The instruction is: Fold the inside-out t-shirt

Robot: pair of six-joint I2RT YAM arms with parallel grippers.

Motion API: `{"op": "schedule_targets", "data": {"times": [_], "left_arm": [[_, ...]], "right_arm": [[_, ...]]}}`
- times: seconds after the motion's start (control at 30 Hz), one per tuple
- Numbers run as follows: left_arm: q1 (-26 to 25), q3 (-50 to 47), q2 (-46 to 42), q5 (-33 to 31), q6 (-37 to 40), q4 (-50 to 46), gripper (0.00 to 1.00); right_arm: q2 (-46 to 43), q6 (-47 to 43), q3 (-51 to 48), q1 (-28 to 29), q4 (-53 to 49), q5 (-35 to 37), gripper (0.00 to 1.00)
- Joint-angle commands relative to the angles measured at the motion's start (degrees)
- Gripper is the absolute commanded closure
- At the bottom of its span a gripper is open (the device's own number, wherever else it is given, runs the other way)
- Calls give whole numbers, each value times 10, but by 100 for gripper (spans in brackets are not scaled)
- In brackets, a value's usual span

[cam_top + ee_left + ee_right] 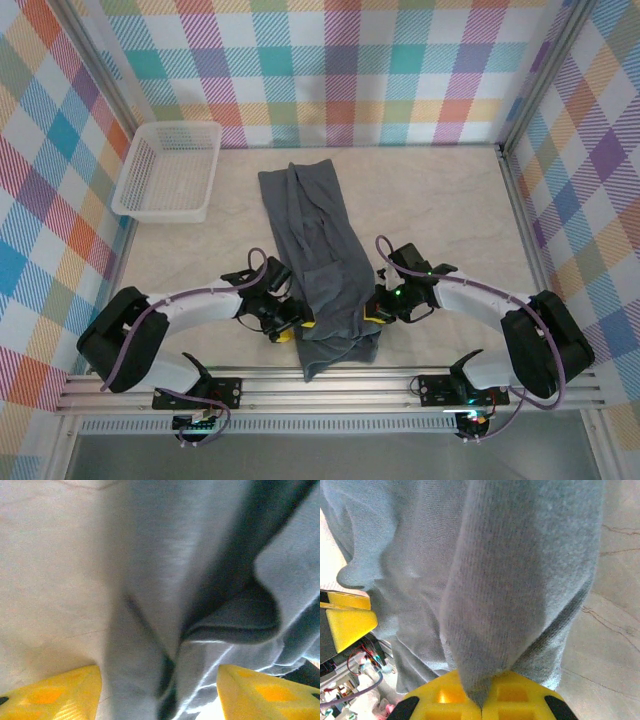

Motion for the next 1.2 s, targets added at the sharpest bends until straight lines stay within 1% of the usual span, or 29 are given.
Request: {"op": "schedule_targets", "data": {"times": [0.0,0.17,0.23,0.37,0.43,0.5,0.57,0.7,0.8,0.83,0.87,0.9,0.93,0.97,1.07,1.17], "left_arm": [[-6,6,-8,-17,10,-43,37],[-7,6,33,31,5,25,41],[-7,13,38,35,8,35,46],[-7,18,33,34,8,45,58],[-7,17,26,33,7,46,62],[-7,14,20,33,6,47,64],[-6,12,19,34,4,69,65],[-6,12,30,38,3,70,64],[-6,18,35,31,10,47,64],[-6,19,36,27,14,27,65],[-6,20,35,25,16,17,69],[-6,19,33,23,18,12,75],[-6,16,28,21,19,7,89],[-6,14,22,17,21,-2,100],[-6,-8,-12,12,14,-12,100],[-7,-34,-58,18,0,-4,100]], "right_arm": [[-8,3,-7,0,-3,5,99],[-7,4,-7,0,-4,5,99],[-11,5,-7,0,-7,7,99],[-12,6,-8,0,-7,10,99],[-9,6,-6,0,-6,9,99],[-6,7,-6,-1,-5,9,99],[-4,8,-5,0,-5,8,99],[-5,6,-2,0,-7,10,99],[-6,7,-2,0,-11,15,99],[-6,8,-2,0,-14,19,99],[-7,10,-1,-1,-18,27,99],[-7,11,0,0,-21,33,99],[-8,12,-1,0,-23,38,99],[-8,13,-2,0,-24,40,99],[-17,18,-15,0,-27,37,100],[-63,30,-52,-1,-24,30,100]]}}
